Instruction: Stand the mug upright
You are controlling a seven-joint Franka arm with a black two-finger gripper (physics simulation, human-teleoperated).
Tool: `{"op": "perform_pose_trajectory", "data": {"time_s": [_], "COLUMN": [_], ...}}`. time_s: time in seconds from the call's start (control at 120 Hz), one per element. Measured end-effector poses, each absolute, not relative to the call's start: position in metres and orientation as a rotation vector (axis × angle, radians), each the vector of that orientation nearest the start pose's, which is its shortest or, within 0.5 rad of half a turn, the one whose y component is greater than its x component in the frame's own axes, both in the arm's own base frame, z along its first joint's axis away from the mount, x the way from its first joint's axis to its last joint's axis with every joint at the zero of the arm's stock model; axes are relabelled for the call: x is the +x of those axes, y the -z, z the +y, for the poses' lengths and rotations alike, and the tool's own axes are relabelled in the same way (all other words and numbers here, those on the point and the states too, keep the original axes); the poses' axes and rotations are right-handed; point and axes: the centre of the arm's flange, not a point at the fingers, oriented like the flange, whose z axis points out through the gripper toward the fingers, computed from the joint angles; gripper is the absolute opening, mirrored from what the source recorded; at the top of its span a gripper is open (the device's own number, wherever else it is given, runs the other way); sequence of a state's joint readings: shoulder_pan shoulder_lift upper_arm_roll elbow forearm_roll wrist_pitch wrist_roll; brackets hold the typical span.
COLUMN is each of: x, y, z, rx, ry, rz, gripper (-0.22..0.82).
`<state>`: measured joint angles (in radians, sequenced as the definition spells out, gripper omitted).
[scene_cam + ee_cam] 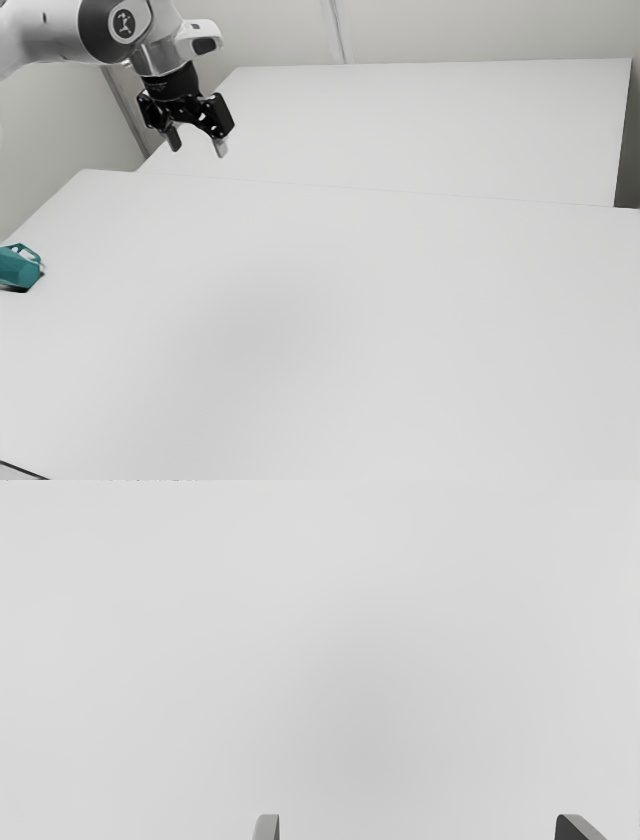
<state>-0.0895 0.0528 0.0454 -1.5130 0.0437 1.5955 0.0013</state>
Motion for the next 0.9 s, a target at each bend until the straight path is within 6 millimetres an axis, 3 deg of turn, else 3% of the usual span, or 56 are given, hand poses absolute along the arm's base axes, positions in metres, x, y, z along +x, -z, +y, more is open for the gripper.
{"op": "perform_pose_trajectory", "data": {"time_s": [0.317, 0.45, 0.617, 0.692, 0.9], "x": [0.572, 0.56, 0.542, 0.53, 0.503], "y": [-0.628, -0.64, -0.641, -0.633, -0.599], "z": [-0.029, -0.023, -0.015, -0.006, 0.047], "rx": [-3.095, -3.097, -3.101, -3.121, -3.17], "ry": [0.063, 0.087, 0.077, 0.046, 0.003], "rz": [0.091, 0.079, 0.059, 0.028, -0.118], "gripper": [0.6, 0.6, 0.6, 0.6, 0.6]}}
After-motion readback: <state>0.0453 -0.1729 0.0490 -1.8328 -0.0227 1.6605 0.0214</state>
